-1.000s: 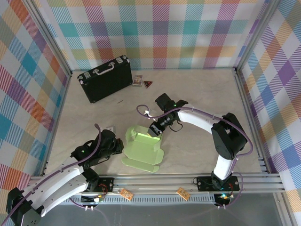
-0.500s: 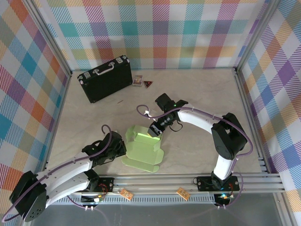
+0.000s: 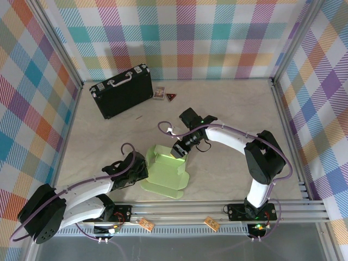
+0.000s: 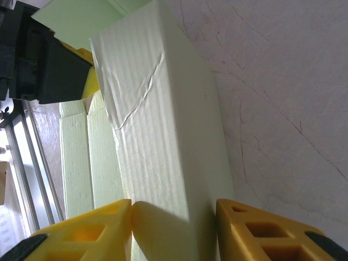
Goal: Fold the paper box
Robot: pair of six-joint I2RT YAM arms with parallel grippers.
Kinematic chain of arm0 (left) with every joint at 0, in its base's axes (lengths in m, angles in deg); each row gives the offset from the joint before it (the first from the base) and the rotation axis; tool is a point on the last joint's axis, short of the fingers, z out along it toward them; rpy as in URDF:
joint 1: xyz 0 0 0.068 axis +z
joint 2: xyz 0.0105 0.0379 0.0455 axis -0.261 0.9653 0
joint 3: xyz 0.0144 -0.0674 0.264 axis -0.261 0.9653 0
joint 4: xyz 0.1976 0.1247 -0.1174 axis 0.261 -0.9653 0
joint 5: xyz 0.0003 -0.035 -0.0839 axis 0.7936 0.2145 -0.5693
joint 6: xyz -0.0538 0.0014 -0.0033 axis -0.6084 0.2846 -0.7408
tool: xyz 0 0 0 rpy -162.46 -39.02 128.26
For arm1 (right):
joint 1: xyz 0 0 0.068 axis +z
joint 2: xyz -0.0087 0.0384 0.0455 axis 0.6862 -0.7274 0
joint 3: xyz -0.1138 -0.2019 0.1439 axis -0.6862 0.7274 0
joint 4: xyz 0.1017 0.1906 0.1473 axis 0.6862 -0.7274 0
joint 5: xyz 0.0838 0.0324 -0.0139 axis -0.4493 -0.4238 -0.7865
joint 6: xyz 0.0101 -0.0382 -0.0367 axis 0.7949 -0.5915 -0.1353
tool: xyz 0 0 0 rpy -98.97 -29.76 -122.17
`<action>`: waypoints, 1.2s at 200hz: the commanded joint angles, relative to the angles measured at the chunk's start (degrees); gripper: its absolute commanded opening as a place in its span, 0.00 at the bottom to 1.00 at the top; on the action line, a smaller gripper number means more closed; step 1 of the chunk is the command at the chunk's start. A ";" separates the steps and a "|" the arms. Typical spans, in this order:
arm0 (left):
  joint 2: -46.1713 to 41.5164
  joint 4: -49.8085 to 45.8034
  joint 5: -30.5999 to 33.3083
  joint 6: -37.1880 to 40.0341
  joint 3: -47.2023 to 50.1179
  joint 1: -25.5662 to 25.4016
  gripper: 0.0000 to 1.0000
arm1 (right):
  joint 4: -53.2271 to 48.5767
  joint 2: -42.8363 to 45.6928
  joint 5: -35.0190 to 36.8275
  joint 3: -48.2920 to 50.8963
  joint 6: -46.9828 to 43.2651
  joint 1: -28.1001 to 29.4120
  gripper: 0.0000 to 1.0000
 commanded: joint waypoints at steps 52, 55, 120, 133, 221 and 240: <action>-3.15 -8.28 2.60 0.13 -0.91 1.42 0.12 | -1.69 -1.11 1.26 1.04 -0.99 0.41 0.42; -3.62 -8.91 2.60 0.26 -1.12 1.50 0.13 | -1.69 -1.11 1.26 0.99 -0.99 0.45 0.42; -16.70 -25.59 9.99 3.18 -8.81 5.93 0.22 | -1.91 -1.33 1.26 0.86 -0.94 0.41 0.42; -16.99 -24.66 8.90 4.71 -10.11 8.20 0.23 | -1.91 -1.24 1.32 0.86 -0.94 0.40 0.42; 5.32 -6.28 2.63 23.07 -17.13 12.03 0.37 | -1.94 -1.37 1.21 0.86 -1.07 0.41 0.41; 8.71 -2.70 -0.65 24.45 -17.42 11.98 0.37 | -1.97 -1.67 1.24 0.61 -1.09 0.41 0.42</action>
